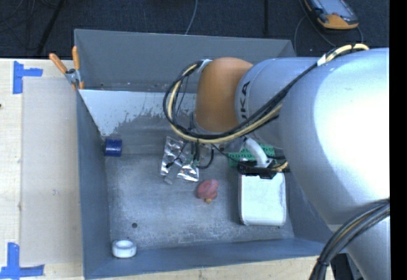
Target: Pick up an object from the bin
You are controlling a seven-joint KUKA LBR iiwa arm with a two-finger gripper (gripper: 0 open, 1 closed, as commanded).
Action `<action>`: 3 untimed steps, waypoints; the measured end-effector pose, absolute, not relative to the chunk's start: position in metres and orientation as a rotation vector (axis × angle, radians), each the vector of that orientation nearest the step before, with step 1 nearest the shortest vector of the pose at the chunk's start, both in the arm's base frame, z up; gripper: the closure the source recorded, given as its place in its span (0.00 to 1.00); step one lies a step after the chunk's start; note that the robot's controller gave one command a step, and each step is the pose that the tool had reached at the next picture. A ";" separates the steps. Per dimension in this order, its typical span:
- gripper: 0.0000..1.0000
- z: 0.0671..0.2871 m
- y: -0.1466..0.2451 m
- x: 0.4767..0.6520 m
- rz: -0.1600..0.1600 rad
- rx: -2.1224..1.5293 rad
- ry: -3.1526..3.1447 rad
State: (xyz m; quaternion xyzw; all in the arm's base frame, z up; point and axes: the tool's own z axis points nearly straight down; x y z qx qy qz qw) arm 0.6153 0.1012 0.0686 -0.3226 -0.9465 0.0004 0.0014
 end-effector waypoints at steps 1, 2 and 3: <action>0.00 0.069 0.102 0.615 0.001 -1.011 -2.971; 1.00 0.069 0.102 0.615 0.002 -1.011 -2.969; 1.00 0.191 0.102 0.617 -0.006 -1.009 -2.982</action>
Offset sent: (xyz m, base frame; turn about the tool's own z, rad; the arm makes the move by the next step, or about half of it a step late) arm 0.0000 0.0000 0.0000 0.0000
